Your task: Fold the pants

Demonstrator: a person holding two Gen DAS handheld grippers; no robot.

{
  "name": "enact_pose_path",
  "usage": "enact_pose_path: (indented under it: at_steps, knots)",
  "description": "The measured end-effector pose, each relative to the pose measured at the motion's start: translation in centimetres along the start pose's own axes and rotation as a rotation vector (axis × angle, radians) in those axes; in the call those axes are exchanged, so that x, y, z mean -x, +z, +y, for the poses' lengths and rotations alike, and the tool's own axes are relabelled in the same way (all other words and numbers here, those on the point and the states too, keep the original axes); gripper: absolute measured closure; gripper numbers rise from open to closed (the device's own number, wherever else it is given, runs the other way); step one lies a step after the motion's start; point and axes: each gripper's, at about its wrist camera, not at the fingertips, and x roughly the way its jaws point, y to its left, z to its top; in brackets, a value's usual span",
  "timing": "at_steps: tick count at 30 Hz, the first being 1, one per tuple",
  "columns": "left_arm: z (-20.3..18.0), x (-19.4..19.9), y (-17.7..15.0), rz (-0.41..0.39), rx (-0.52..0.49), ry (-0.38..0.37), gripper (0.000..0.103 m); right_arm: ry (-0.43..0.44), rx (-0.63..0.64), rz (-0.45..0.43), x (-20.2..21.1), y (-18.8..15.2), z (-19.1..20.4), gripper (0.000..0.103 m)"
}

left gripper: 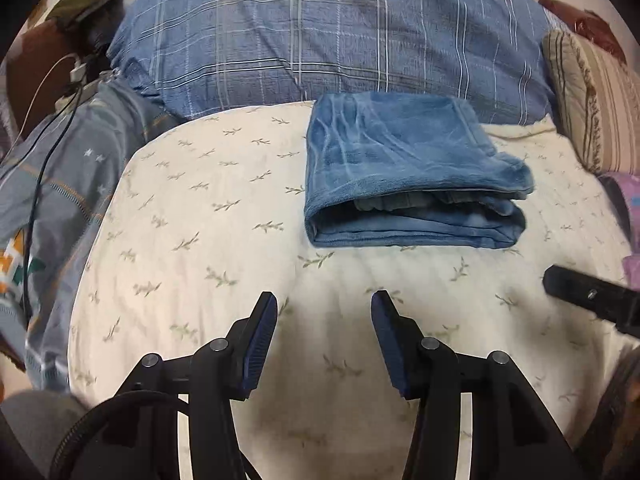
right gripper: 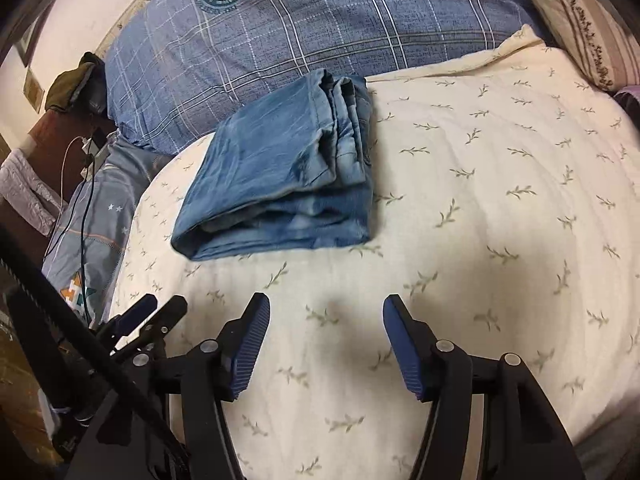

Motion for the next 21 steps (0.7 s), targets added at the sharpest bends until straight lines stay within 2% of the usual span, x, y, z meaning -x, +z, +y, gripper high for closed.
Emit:
enact_pose_path:
  at_steps: [4, 6, 12, 15, 21]
  knots:
    - [1.2, 2.1, -1.0, -0.021, 0.065, -0.013, 0.049, -0.036, 0.041, -0.029, 1.0, -1.2, 1.1, 0.041]
    - [1.4, 3.2, -1.5, -0.047, 0.088, -0.029, 0.045, -0.042, 0.055, -0.044, 1.4, -1.5, 1.6, 0.036]
    - [1.7, 4.4, -1.7, -0.112, 0.101, -0.009, 0.043, -0.071, 0.083, -0.092, 1.7, -1.4, 2.4, 0.033]
    - [2.2, 5.1, -1.6, -0.146, 0.126, -0.015, 0.037, -0.097, 0.096, -0.122, 2.2, -1.4, 2.7, 0.031]
    - [2.5, 5.3, -1.6, -0.167, 0.124, -0.012, 0.034, -0.142, 0.138, -0.17, 3.1, -1.4, 3.4, 0.031]
